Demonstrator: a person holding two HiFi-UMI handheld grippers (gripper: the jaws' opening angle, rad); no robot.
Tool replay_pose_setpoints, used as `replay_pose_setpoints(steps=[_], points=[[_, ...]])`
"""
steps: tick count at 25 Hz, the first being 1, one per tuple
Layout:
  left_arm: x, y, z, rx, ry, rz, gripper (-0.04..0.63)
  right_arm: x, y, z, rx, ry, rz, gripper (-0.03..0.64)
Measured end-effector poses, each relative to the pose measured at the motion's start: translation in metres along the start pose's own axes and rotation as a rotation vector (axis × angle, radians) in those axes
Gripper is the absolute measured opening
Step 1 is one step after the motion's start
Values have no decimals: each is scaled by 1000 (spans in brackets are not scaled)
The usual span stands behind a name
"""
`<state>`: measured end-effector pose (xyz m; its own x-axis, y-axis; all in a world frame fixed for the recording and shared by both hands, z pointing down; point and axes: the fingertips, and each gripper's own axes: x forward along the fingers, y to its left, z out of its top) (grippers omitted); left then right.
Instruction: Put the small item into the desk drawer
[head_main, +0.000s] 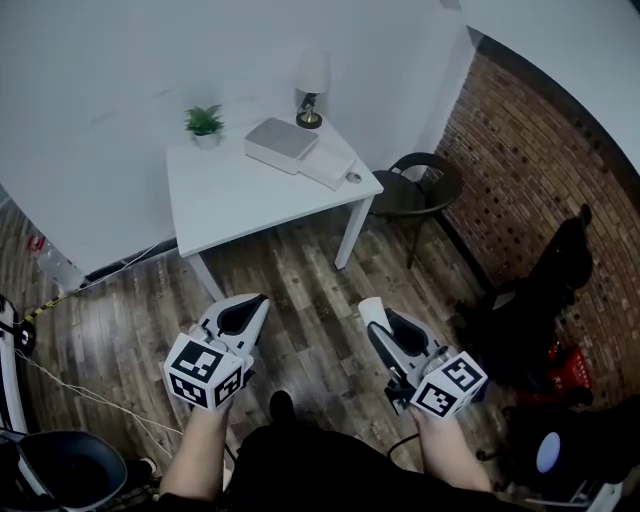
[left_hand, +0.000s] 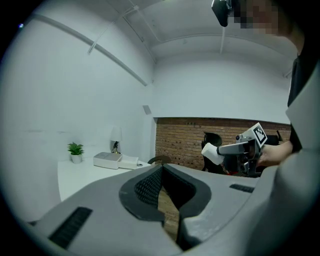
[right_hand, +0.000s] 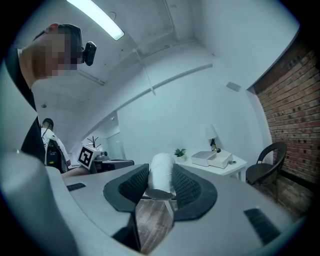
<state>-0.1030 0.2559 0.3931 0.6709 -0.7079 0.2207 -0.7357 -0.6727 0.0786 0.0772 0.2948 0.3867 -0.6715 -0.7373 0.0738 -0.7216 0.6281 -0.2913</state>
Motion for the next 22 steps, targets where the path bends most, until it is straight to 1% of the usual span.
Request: replay_pose_setpoints(steps=[6, 10, 14, 18, 22], points=[[0, 70, 4, -24, -1, 13, 9, 81, 0, 13, 1, 12, 15, 149], [4, 107, 4, -28, -1, 10, 9, 114, 1, 20, -13, 7, 6, 149], [14, 119, 3, -36, -6, -10, 9, 130, -7, 14, -1, 33, -13, 149], [27, 128, -3, -54, 9, -27, 9, 146, -13, 17, -1, 33, -10, 150], [44, 136, -1, -50, 18, -20, 9, 156, -35, 17, 21, 29, -11, 149]])
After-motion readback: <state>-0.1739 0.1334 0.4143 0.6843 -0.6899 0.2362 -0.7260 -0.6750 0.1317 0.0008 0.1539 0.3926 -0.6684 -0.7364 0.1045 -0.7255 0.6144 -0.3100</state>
